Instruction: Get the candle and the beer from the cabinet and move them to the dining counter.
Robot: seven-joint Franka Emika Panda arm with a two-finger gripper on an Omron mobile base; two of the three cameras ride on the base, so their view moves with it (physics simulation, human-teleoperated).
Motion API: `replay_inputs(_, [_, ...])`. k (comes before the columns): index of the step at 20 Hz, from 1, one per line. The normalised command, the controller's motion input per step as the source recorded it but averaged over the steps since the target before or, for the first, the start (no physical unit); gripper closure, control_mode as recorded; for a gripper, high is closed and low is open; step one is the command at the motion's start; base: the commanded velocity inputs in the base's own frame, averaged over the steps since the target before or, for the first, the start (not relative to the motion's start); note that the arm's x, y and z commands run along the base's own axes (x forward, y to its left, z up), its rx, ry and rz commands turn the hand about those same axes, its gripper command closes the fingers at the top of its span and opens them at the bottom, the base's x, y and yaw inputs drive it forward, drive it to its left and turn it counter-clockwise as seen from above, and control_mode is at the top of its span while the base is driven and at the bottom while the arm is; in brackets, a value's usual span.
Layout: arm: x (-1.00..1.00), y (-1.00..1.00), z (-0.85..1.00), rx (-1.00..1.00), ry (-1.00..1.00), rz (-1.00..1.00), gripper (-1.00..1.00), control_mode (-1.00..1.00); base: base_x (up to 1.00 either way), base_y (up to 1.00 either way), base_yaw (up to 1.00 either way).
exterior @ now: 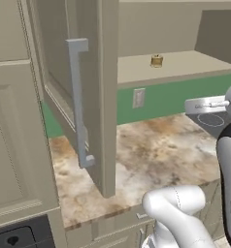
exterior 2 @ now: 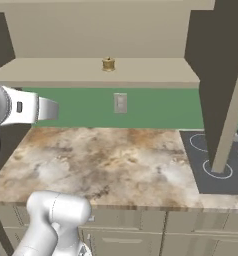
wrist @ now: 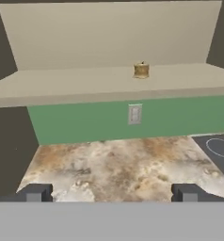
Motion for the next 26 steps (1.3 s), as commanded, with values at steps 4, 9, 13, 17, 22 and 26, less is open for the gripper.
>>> replay_inputs(4, [0.00, 0.00, 0.00, 0.00, 0.00, 0.00, -1.00, 1.00, 0.56, -0.31, 0.24])
replay_inputs(9, [0.00, 0.00, 0.00, 0.00, 0.00, 0.00, -1.00, 1.00, 0.26, -0.47, 0.14])
replay_inputs(13, [0.00, 0.00, 0.00, 0.00, 0.00, 0.00, -1.00, 1.00, 0.24, -0.65, 0.17])
replay_inputs(17, [0.00, 0.00, 0.00, 0.00, 0.00, 0.00, -1.00, 1.00, 0.14, -0.80, 0.17])
replay_inputs(22, [0.00, 0.00, 0.00, 0.00, 0.00, 0.00, -1.00, 1.00, 0.00, -0.82, 0.01])
replay_inputs(26, [0.00, 0.00, 0.00, 0.00, 0.00, 0.00, -1.00, 1.00, -0.06, -0.82, 0.00])
